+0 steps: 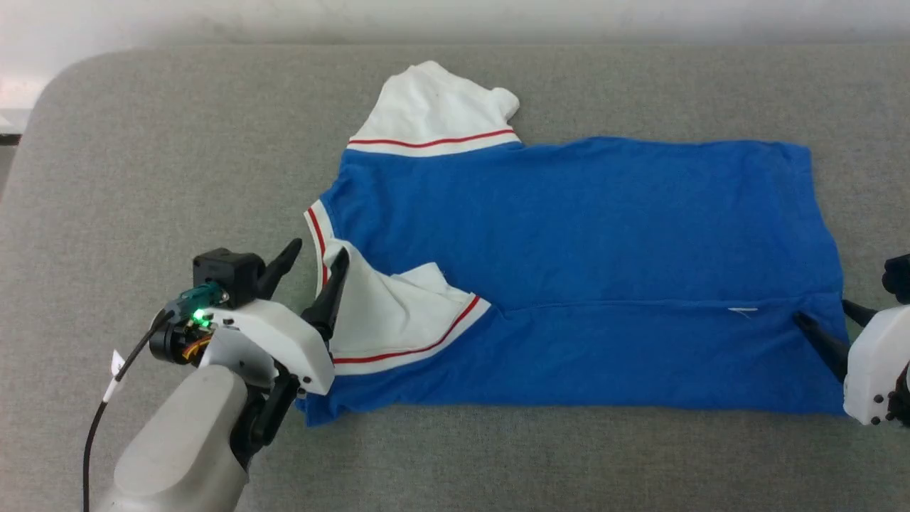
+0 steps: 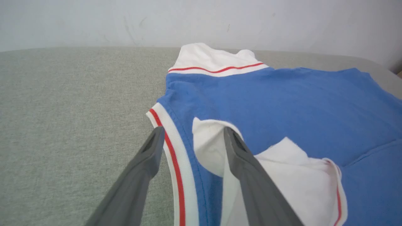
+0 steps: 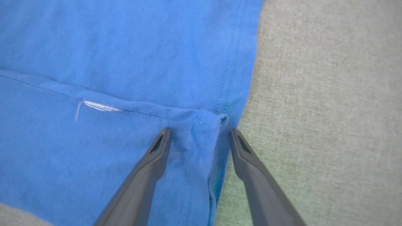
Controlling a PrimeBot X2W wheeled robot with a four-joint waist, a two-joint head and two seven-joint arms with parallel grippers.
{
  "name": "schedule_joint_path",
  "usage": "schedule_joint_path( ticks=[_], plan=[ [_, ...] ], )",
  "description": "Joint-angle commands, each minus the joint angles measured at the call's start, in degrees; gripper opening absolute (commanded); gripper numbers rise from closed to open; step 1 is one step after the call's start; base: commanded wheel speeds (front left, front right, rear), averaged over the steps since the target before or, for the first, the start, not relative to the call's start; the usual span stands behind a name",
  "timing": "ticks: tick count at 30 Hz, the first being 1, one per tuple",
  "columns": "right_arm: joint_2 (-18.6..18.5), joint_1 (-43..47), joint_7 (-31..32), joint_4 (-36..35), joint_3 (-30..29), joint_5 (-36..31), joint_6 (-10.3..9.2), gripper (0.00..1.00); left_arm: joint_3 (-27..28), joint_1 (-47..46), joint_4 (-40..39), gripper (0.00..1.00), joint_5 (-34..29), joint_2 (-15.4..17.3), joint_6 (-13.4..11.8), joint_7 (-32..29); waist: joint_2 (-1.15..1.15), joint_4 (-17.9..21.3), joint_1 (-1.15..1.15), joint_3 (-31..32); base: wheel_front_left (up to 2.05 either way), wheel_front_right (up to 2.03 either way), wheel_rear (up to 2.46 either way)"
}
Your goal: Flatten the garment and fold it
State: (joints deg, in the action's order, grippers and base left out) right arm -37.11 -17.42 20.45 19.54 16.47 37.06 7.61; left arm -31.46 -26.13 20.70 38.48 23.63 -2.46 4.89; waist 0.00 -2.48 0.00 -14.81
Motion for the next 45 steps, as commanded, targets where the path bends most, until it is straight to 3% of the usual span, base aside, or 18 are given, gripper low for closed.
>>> schedule_joint_path(
  ticks=[1, 5, 10, 18, 24, 27, 34, 35, 36, 37, 45],
  plan=[
    [0.4, 0.1, -0.3, 0.1, -0.4, -0.4, -0.12, 1.00, 0.4, 0.3, 0.1, 1.00, 0.3, -0.4, -0.5, 0.5, 0.00, -0.3, 0.00, 1.6, 0.00, 0.00, 0.00],
    [3.0, 2.1, -0.6, -1.1, -4.5, -3.8, -0.12, 1.00, 2.9, 4.1, -1.5, 1.00, 3.0, -2.2, -3.0, 3.3, 0.00, -0.5, 0.00, 4.3, 0.00, 0.00, 0.00],
    [10.1, 7.4, 1.6, -4.8, -12.6, -10.6, -0.12, 1.00, 5.1, 11.4, -7.3, 1.00, 5.3, -3.3, -8.6, 4.2, 0.00, -0.7, 0.00, 6.5, 0.00, 0.00, 0.00],
    [24.4, 16.7, 7.3, -15.1, -25.8, -20.5, -0.12, 1.00, 1.8, 20.8, -15.6, 1.00, 5.6, -1.8, -16.1, -5.0, 0.00, -0.9, 0.00, 7.0, 0.00, 0.00, 0.00],
    [29.4, 20.1, 10.5, -22.1, -28.9, -23.0, -0.12, 1.00, -0.2, 22.4, -16.8, 1.00, 2.9, 0.7, -22.5, -11.0, 0.00, -0.3, 0.00, 6.0, 0.00, 0.00, 0.00],
    [30.0, 20.4, 11.3, -23.9, -29.5, -23.3, -0.12, 1.00, -0.1, 22.4, -16.3, 1.00, 2.9, 0.7, -23.5, -11.6, 0.00, 0.3, 0.00, 5.3, 0.00, 0.00, 0.00],
    [30.0, 19.9, 12.0, -25.7, -30.4, -23.7, -0.12, 1.00, -0.7, 21.9, -13.3, 1.00, 4.3, 0.1, -22.3, -13.2, 0.00, 1.5, 0.00, 3.2, 0.00, 0.00, 0.00],
    [29.9, 19.8, 12.1, -25.8, -30.5, -23.8, -0.12, 1.00, -0.9, 21.8, -12.7, 0.97, 4.7, -0.1, -21.7, -13.5, 0.00, 1.6, 0.00, 2.8, 0.00, 0.00, 0.00],
    [29.8, 19.8, 12.1, -25.9, -30.5, -23.9, -0.12, 1.00, -1.1, 21.6, -12.1, 0.34, 5.1, -0.4, -21.1, -13.7, 0.00, 1.6, 0.00, 2.7, 0.00, 0.00, 0.00],
    [29.7, 19.7, 12.2, -25.8, -30.6, -24.0, -0.12, 1.00, -1.3, 21.4, -11.5, 0.00, 5.4, -0.6, -20.4, -13.8, 0.00, 1.6, 0.00, 2.5, 0.00, 0.00, 0.00],
    [28.3, 19.2, 13.2, -23.1, -31.9, -27.6, -0.12, 1.00, -0.7, 19.6, -9.7, 0.00, 5.1, -1.7, -17.0, -8.5, 0.00, 0.3, 0.00, 3.9, 0.00, 0.00, 0.00]
  ],
)
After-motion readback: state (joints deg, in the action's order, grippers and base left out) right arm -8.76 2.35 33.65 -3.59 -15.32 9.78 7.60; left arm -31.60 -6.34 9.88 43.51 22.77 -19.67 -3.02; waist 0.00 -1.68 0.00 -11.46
